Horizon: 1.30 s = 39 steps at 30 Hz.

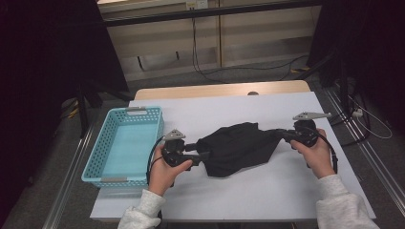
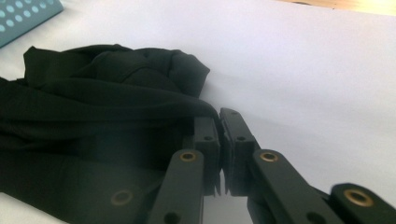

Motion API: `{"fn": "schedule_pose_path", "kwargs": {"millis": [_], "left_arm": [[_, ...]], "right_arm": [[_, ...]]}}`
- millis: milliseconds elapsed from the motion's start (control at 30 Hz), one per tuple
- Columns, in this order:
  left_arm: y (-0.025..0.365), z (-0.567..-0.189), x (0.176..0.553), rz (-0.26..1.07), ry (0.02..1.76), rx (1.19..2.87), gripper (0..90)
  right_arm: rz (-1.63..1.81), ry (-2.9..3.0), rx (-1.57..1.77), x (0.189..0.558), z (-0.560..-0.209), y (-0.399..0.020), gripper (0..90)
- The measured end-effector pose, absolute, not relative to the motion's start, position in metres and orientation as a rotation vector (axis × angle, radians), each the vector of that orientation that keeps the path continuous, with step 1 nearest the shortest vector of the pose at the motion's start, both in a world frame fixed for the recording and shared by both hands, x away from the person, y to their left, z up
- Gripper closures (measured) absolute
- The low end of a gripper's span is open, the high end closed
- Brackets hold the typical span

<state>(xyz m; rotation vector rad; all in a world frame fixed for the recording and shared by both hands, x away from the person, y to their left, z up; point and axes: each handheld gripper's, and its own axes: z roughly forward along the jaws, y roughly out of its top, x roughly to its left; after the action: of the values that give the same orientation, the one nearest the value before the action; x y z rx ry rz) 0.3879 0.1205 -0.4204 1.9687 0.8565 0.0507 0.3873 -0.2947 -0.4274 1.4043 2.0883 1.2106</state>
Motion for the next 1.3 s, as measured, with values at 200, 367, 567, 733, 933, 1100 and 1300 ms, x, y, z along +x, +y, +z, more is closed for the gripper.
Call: {"fn": "schedule_pose_path", "kwargs": {"millis": [200,367,567,733,933,1100,1300], "left_arm": [[0.118,-0.425,0.38,0.047,0.83,1.994,28.6],[0.11,-0.428,0.37,0.042,0.833,2.033,36.7],[0.102,-0.439,0.367,0.035,0.829,2.064,51.1],[0.101,-0.442,0.371,0.028,0.815,2.062,70.4],[0.113,-0.425,0.375,0.027,0.841,2.009,86.0],[0.14,-0.401,0.382,0.064,0.876,1.906,86.5],[0.177,-0.382,0.388,0.139,0.956,1.797,86.5]], "right_arm": [[1.191,2.07,1.423,0.387,-0.427,-0.296,86.1],[1.2,2.07,1.411,0.387,-0.426,-0.295,86.0],[1.191,2.083,1.401,0.387,-0.426,-0.293,85.7],[1.197,2.081,1.404,0.387,-0.426,-0.293,85.7],[1.201,2.09,1.392,0.386,-0.426,-0.292,82.9],[1.21,2.108,1.357,0.384,-0.424,-0.287,78.9],[1.254,2.143,1.291,0.38,-0.416,-0.273,66.0]]}}
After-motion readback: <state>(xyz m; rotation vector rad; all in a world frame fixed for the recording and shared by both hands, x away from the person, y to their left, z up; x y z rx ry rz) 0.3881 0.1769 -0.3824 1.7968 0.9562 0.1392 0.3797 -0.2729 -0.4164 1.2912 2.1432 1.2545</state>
